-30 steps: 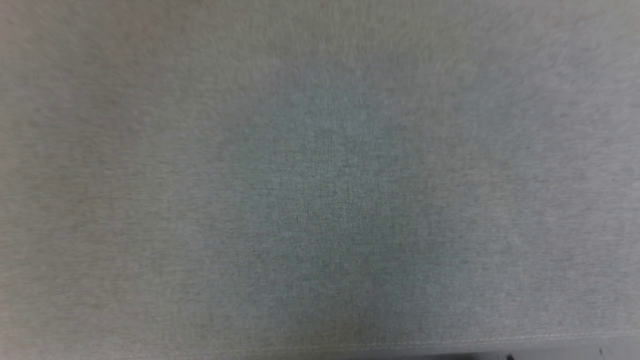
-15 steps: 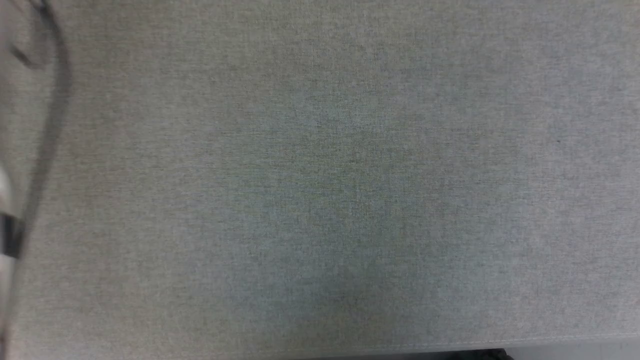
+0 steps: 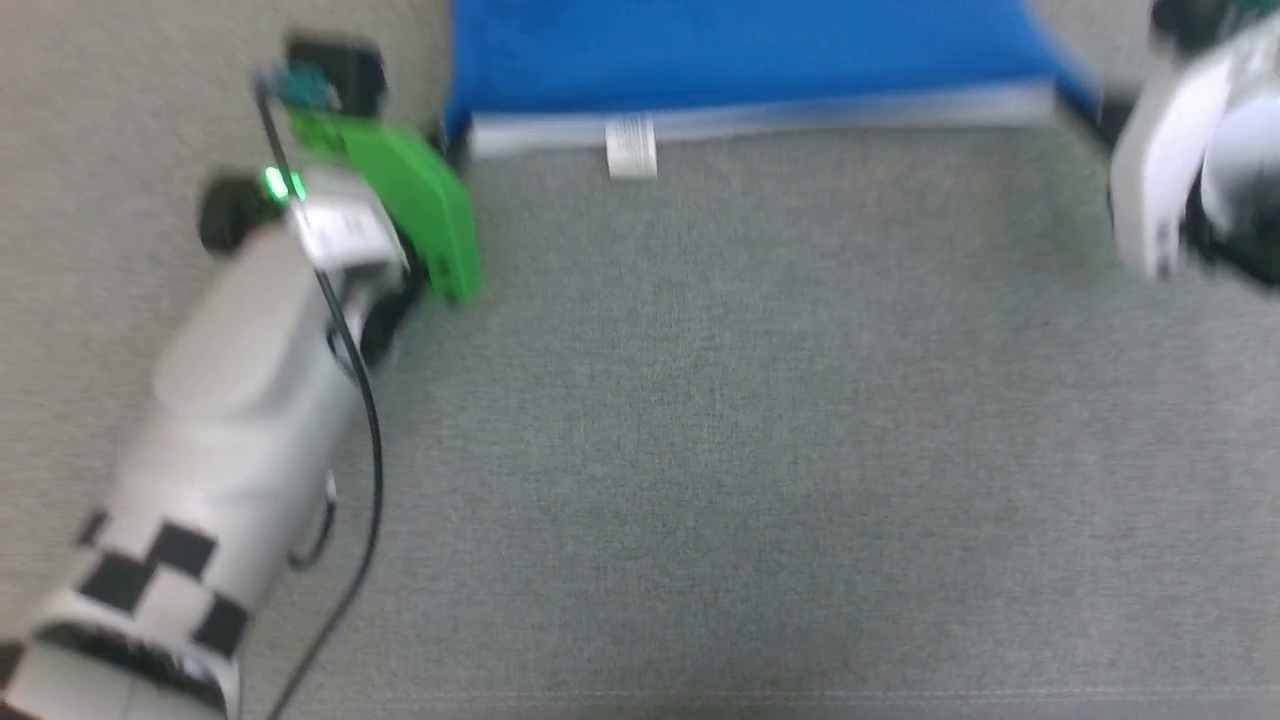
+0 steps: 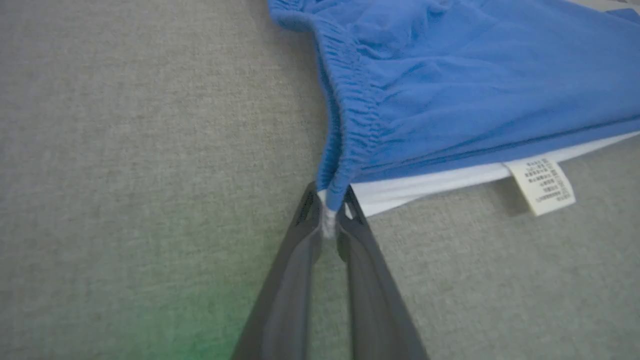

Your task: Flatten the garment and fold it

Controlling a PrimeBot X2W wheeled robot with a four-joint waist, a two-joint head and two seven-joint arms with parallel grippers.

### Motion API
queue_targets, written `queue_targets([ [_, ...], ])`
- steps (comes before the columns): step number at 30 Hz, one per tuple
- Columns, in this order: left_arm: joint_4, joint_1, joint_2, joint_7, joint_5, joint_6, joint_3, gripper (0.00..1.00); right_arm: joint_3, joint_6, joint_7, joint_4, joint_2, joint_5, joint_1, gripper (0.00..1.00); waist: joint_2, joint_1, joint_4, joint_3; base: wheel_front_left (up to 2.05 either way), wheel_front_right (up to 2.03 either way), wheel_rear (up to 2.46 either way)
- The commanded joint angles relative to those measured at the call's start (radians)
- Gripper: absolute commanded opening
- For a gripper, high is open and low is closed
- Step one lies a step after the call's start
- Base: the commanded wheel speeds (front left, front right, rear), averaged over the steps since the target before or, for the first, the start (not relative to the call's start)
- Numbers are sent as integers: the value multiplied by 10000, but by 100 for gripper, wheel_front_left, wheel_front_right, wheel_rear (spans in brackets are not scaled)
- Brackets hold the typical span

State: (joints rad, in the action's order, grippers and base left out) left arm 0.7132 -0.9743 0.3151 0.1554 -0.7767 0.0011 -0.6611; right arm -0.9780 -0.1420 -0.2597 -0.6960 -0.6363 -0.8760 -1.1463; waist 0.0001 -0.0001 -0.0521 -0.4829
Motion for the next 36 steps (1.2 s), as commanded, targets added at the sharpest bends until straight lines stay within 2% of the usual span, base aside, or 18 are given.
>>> queue_targets([
  [1, 49, 553, 430, 115, -40, 110, 15, 0, -98, 113, -274, 9, -560, -231, 365, 0, -1, 1, 149, 1167, 0, 0, 0],
  [5, -475, 1551, 720, 414, -173, 192, -144, 0, -459, 113, -774, 486, -1162, -738, 1086, 0, -1, 1, 176, 1701, 0, 0, 0],
  [12, -1604, 3099, 1124, 1060, -319, 336, -586, 0, -828, 113, -1364, 965, -1832, -1339, 2302, 0, -1, 1, 317, 2588, 0, 0, 0],
  [20, -3398, 5098, 1666, 1657, -676, 789, -946, 0, -935, 113, -1606, 1721, -2641, -1686, 4071, 0, -1, 1, 336, 3545, 0, 0, 0],
  [28, -5744, 7276, 2251, 1933, -1015, 1571, -1262, 0, -233, 113, -1554, 2413, -3430, -2203, 6182, 0, -1, 1, 326, 4132, 0, 0, 0],
  [36, -7232, 8612, 2450, 1677, -1177, 2536, -1197, 0, 916, 113, -1340, 3134, -3679, -2228, 7770, 0, -1, 1, 244, 4135, 0, 0, 0],
])
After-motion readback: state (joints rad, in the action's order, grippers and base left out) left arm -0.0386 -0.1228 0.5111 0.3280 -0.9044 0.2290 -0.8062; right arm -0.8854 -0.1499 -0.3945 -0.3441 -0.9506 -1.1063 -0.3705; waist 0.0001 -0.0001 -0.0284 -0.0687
